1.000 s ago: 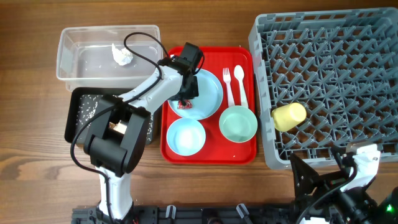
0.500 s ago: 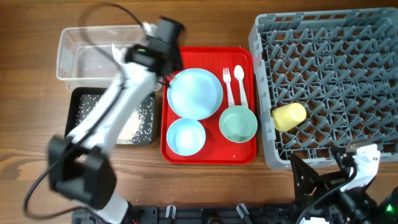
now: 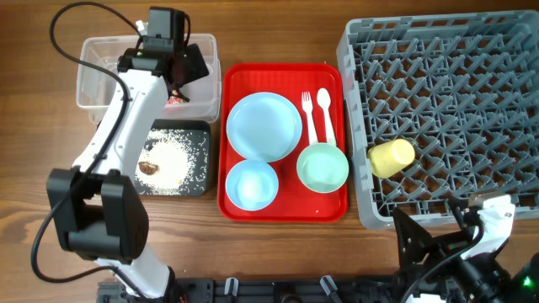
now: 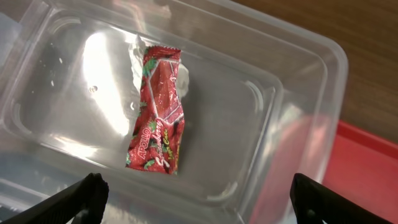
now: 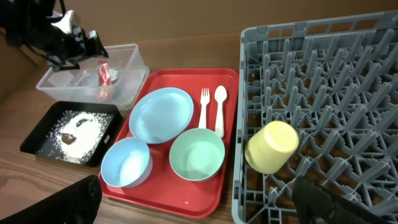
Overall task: Sort waste into correct bins and load items into the dishwasher rack
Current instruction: 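Carry the red wrapper and release it into the clear bin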
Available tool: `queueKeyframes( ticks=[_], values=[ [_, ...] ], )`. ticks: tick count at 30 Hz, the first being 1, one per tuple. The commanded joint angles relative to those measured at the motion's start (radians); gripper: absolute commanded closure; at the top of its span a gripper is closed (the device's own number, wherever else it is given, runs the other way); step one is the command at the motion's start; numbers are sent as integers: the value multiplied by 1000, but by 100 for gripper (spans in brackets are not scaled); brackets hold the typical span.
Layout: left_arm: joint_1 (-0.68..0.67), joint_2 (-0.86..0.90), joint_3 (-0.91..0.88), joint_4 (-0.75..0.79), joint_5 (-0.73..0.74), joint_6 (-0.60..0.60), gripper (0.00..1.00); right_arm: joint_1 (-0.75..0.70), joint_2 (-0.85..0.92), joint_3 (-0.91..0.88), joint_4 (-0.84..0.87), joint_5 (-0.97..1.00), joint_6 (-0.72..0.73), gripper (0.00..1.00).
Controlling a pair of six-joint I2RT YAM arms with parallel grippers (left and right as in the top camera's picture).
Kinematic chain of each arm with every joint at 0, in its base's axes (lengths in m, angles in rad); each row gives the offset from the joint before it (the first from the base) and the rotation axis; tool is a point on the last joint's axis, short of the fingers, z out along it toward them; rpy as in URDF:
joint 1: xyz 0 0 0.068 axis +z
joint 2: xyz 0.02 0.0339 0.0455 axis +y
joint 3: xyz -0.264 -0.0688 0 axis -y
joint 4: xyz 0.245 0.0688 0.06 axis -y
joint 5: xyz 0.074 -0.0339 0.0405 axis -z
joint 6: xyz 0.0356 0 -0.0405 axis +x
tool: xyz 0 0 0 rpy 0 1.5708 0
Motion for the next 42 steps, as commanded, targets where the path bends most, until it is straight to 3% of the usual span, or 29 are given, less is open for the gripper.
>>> queueKeyframes(
  ticks=[1, 4, 11, 13, 14, 15, 20, 26, 30, 35, 37, 40, 42],
  values=[
    [-76, -109, 38, -53, 27, 29, 6, 2, 10, -2, 2, 6, -8, 0],
    [-133, -146, 38, -148, 26, 28, 14, 2, 10, -2, 2, 6, -8, 0],
    [-274, -303, 38, -361, -5, -91, 14, 2, 10, -2, 2, 6, -8, 0],
    [-327, -375, 38, -371, -86, -106, 13, 2, 10, -2, 2, 6, -8, 0],
    [-361, -415, 38, -375, -134, -108, 2, 2, 10, -2, 2, 6, -8, 1],
    [-388, -446, 38, -377, -165, -108, 0, 2, 10, -2, 2, 6, -8, 0],
    [-544, -614, 38, -420, -214, -54, 0, 2, 10, -2, 2, 6, -8, 0],
    [-622, -755, 38, -554, -190, -48, 0, 2, 10, -2, 2, 6, -8, 0],
    [-625, -819, 38, -529, -207, -70, 0, 2, 10, -2, 2, 6, -8, 0],
    [-624, -861, 38, -486, -356, -68, 0, 2, 10, -2, 2, 6, -7, 0],
    [-600, -861, 32, -445, -389, 2, 0, 2, 10, -2, 2, 6, -8, 0],
    [-504, -871, -6, -360, -321, 82, 0, 2, 10, -2, 2, 6, -8, 0],
    [-388, -890, -58, -268, -154, 167, 0, 2, 10, -2, 2, 6, -7, 0]
  ],
)
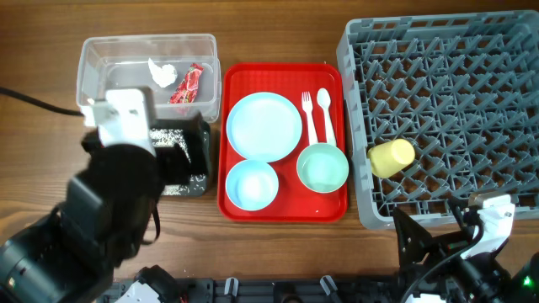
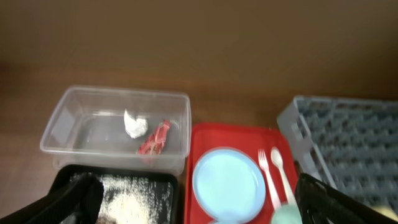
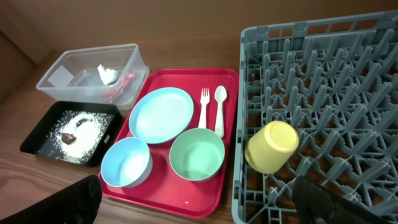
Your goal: Sort waste into correct bins and load items into the dishwasher rack
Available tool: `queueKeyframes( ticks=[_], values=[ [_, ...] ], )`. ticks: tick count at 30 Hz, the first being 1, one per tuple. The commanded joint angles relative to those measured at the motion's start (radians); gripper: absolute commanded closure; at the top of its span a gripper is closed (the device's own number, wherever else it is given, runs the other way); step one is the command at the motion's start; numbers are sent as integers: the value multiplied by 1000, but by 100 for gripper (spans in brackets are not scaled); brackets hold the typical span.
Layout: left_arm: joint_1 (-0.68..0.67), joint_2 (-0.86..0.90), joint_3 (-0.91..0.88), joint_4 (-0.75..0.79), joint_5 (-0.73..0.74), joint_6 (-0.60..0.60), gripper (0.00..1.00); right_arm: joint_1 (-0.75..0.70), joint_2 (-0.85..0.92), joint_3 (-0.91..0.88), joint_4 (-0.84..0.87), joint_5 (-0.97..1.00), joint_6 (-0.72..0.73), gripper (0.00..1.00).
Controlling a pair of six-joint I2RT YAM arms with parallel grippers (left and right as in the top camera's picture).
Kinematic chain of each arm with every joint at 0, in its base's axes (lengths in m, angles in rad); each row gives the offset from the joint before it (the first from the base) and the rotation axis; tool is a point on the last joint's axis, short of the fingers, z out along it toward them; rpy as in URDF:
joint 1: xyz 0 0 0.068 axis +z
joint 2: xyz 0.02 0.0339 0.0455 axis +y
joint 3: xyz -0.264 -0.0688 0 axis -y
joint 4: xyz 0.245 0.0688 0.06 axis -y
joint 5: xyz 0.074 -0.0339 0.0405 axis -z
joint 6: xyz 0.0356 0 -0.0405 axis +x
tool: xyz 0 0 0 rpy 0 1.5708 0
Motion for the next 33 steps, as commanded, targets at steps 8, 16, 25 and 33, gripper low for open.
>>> queueKeyframes(
  ticks=[8, 16, 25, 33],
  values=[
    [541, -196, -472, 525, 729, 325, 0, 2, 10, -2, 2, 6, -8, 0],
    [648, -539, -945, 861, 790, 324, 0, 2, 10, -2, 2, 6, -8, 0],
    [665, -864, -1220, 894, 695, 317, 0, 2, 10, -2, 2, 6, -8, 0],
    [665, -964, -1390, 964, 653, 317, 0, 2, 10, -2, 2, 6, -8, 0]
  ],
)
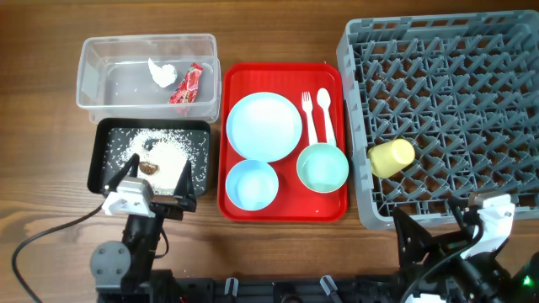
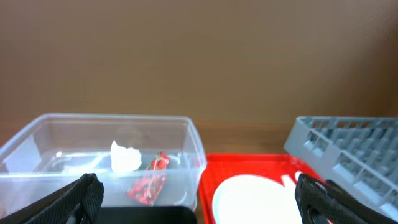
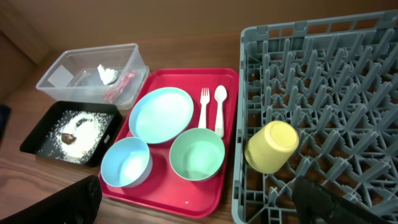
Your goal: Sort waste into correct bins and load items into the dishwasher rack
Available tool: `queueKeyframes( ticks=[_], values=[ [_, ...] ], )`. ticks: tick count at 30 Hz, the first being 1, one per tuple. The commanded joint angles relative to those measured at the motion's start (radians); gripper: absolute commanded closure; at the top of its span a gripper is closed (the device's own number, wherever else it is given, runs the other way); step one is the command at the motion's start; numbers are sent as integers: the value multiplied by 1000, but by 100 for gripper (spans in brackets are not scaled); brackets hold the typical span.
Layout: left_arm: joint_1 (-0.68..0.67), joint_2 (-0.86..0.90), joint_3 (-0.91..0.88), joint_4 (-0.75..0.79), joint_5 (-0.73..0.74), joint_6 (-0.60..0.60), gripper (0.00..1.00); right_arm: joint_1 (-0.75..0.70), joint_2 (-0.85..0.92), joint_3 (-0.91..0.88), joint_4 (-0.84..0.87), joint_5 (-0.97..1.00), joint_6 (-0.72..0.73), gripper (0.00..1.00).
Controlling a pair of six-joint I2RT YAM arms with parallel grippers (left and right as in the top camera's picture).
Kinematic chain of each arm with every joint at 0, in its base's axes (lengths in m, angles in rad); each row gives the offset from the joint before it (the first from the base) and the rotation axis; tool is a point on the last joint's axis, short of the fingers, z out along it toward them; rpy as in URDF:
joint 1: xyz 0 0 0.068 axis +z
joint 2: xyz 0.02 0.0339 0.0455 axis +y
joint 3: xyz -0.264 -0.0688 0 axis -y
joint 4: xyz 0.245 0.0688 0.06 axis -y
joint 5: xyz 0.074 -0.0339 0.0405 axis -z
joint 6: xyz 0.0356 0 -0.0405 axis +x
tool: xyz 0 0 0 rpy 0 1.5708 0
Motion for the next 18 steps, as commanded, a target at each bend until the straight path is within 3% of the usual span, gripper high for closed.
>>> queueKeyframes(
  ticks=[1, 8, 18],
  values=[
    [9, -17, -85, 72, -37, 12, 0, 2, 9, -2, 2, 6, -8, 0],
    [9, -17, -213, 204, -32, 12, 0, 2, 9, -2, 2, 6, -8, 0],
    [8, -14, -213, 113, -33, 12, 0, 2, 9, -2, 2, 6, -8, 0]
  ],
)
